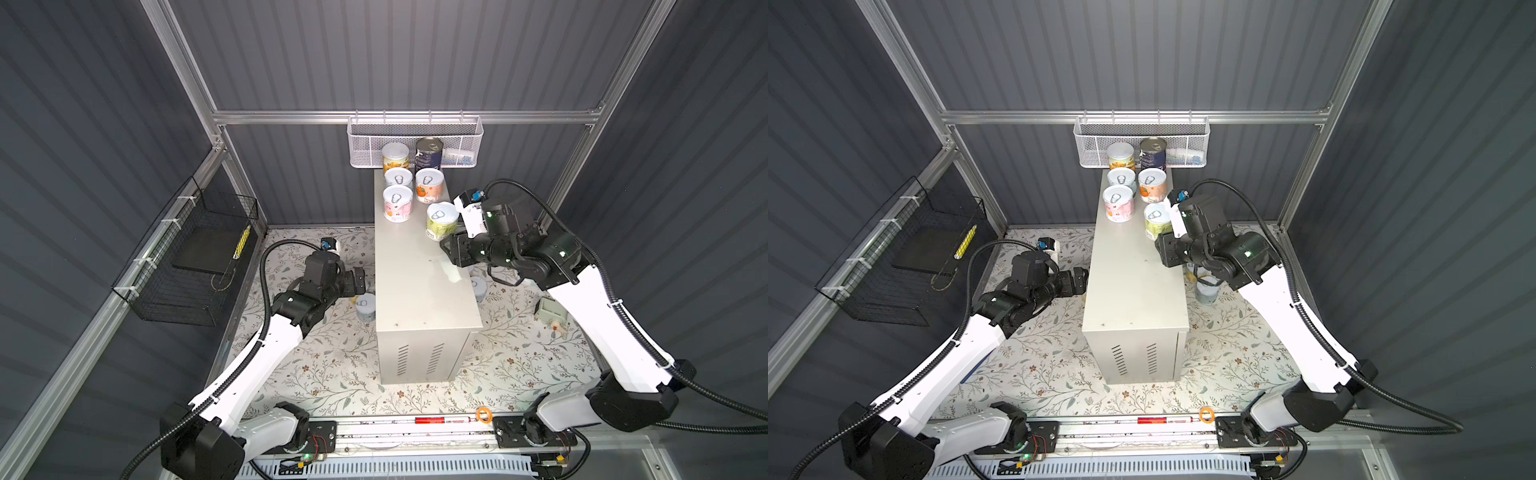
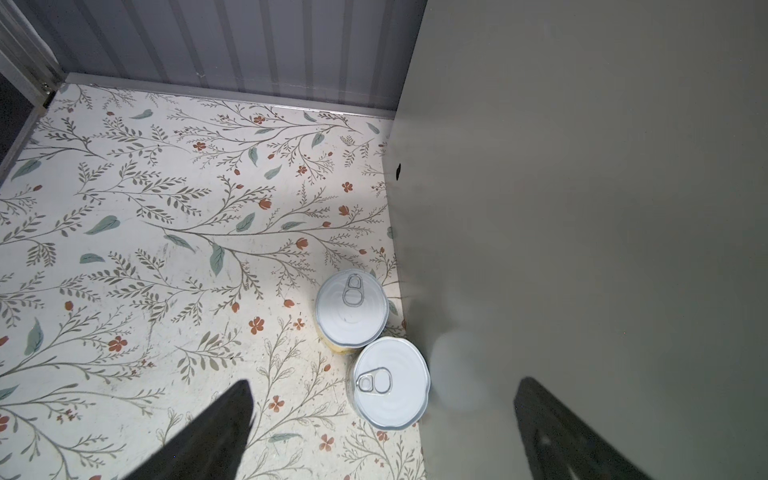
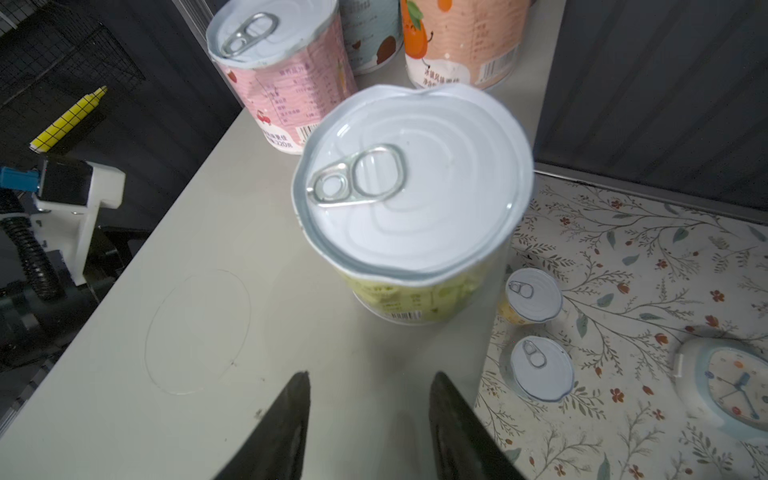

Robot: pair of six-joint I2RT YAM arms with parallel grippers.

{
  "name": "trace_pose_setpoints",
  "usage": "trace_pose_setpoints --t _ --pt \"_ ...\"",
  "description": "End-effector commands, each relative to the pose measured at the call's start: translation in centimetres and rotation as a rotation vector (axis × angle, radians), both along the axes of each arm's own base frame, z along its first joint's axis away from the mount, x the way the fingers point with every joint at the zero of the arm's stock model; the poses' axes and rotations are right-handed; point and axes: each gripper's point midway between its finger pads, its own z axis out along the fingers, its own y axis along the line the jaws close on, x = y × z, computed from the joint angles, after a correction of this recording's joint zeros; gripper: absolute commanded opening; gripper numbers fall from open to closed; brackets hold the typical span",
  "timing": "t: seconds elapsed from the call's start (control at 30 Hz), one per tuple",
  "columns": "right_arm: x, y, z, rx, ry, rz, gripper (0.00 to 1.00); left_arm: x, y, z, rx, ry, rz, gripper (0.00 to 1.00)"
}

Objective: Place and organize the canned foods onto the counter
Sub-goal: 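Lower the green-labelled can onto the cabinet top beside the pink can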

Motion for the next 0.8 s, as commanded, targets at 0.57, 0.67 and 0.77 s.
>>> trace_pose_setpoints --t 0.57,0.67,0.77 --pt "6.7 0.6 0.0 -0.008 -0.067 -0.084 0.54 0.5 -0.2 -0.1 0.0 0.006 -0.009 0.99" --pt "7.3 0.4 -0.1 0.005 -0.066 -0.1 0.54 0.4 0.0 0.0 0.005 0.004 -0.004 0.99" --pt "7.7 0.7 0.1 0.028 -0.072 -0.087 0.54 0.4 0.0 0.1 0.005 0.003 -0.003 0.99"
